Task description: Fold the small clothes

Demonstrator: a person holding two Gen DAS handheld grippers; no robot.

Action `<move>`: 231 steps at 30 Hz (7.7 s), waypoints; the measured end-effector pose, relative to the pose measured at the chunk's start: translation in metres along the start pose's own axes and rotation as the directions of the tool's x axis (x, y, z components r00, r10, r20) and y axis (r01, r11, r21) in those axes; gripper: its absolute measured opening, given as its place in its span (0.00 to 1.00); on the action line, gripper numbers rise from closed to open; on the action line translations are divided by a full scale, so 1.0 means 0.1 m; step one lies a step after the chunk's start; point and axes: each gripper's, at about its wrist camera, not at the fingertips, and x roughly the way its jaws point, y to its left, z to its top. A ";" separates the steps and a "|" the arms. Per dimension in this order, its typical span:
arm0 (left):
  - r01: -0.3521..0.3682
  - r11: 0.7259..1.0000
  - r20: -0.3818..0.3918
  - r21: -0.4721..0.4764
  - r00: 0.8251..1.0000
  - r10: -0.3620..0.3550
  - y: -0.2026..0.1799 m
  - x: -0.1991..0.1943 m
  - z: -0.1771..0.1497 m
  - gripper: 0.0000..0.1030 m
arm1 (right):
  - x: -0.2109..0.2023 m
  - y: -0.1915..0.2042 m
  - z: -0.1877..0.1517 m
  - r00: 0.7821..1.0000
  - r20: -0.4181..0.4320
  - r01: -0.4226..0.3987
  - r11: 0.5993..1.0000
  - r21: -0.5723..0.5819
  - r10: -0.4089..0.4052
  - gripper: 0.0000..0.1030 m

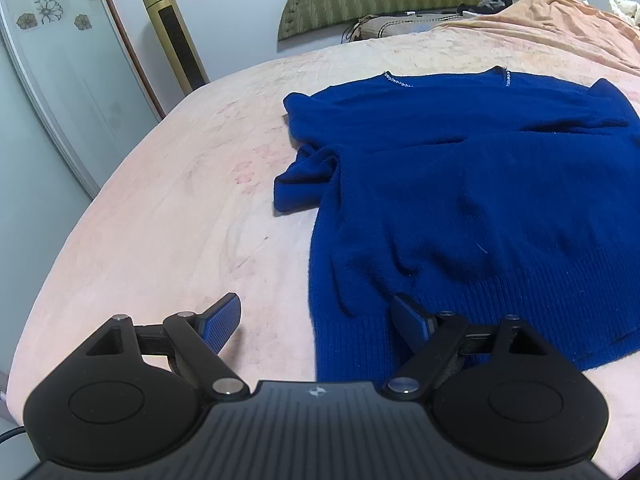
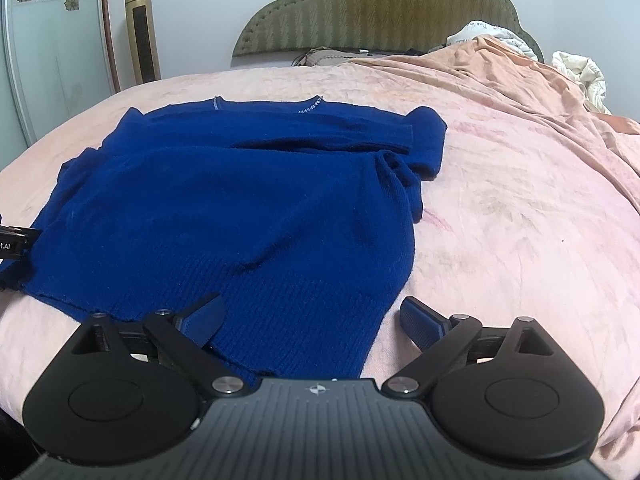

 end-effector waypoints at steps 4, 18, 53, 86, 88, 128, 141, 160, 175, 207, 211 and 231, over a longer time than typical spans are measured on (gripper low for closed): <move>-0.006 1.000 0.002 0.009 1.000 0.006 -0.02 -0.01 0.00 0.80 | 0.00 0.00 0.00 1.000 -0.001 -0.001 1.000 -0.001 0.001 0.94; 0.070 0.997 0.059 -0.039 0.996 -0.067 0.10 -0.06 -0.03 0.81 | 0.08 -0.05 -0.06 1.000 -0.009 -0.021 1.000 0.018 0.021 1.00; 0.428 0.898 0.027 -0.099 0.904 -0.428 0.37 0.12 -0.12 0.20 | -0.13 -0.16 -0.07 0.983 -0.014 -0.180 0.975 0.128 0.184 0.14; 0.605 0.777 0.170 -0.172 0.796 -0.582 1.06 -0.72 0.19 0.09 | -1.36 -0.58 0.27 0.856 0.168 -0.505 0.860 0.075 0.488 0.11; 0.595 0.784 0.175 -0.177 0.803 -0.570 1.07 -0.69 0.28 0.09 | -1.28 -0.61 0.34 0.856 0.188 -0.505 0.857 0.107 0.481 0.12; 0.360 0.899 -0.074 -0.249 0.918 -0.389 0.24 2.04 2.42 0.16 | 1.93 -1.22 1.92 0.972 0.104 -0.231 0.787 0.572 0.210 0.28; 0.241 0.943 0.036 -0.228 0.970 -0.239 0.24 1.76 2.35 0.55 | 1.83 -0.83 1.97 0.931 0.195 -0.361 0.850 0.384 0.307 0.70; -0.204 0.978 -0.019 -0.033 0.979 0.203 -0.08 2.41 2.47 0.67 | 2.17 -0.79 1.70 0.987 0.160 -0.053 0.940 0.337 -0.002 0.86; -0.002 0.997 -0.038 -0.076 0.999 -0.001 0.19 1.72 1.62 0.68 | 2.21 -0.72 1.68 0.989 0.147 -0.057 0.950 0.306 0.012 0.96; 0.055 0.986 0.023 -0.158 0.998 -0.052 0.37 1.33 1.03 0.75 | 1.40 0.54 1.06 0.998 0.026 0.061 0.996 -0.063 -0.060 1.00; 0.063 0.986 0.042 -0.157 0.997 -0.057 0.38 1.34 0.99 0.77 | 1.43 0.53 1.04 0.998 0.020 0.062 0.997 -0.055 -0.061 1.00; 0.138 0.952 0.115 -0.273 0.987 -0.110 0.56 1.43 0.80 0.96 | 1.45 0.49 1.00 0.998 0.033 0.059 0.998 0.013 -0.060 1.00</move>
